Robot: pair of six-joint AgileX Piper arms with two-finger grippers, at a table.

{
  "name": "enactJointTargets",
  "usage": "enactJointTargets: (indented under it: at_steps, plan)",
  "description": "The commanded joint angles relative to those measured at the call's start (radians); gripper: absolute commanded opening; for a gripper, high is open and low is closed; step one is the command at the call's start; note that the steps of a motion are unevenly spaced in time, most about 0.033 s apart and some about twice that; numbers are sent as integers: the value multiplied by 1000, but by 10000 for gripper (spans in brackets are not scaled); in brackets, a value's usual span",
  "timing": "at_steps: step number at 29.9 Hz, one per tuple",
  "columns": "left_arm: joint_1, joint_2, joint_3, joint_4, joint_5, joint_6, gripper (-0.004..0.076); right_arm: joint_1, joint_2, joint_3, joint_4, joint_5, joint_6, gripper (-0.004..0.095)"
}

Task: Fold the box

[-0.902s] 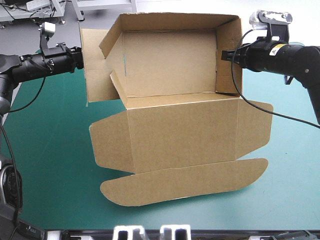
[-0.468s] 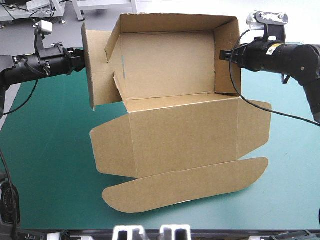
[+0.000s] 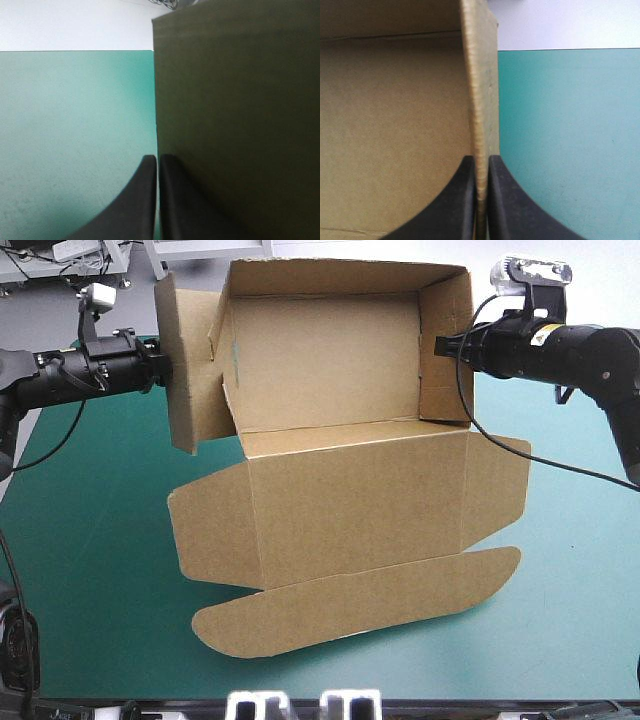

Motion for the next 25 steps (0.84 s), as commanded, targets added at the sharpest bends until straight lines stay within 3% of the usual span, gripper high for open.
enactJointTargets:
  at_steps: [1,21,25]
  plan:
    - [-39,-42,-28,-88,71,-5,11,-3,-33,-31,42,-80,0,-13]
    - [-64,-64,-28,-92,69,-5,11,-3,-33,-31,32,-73,0,-13]
    - [-64,-63,-28,-92,69,-21,43,-3,-32,-31,29,-73,-6,-13]
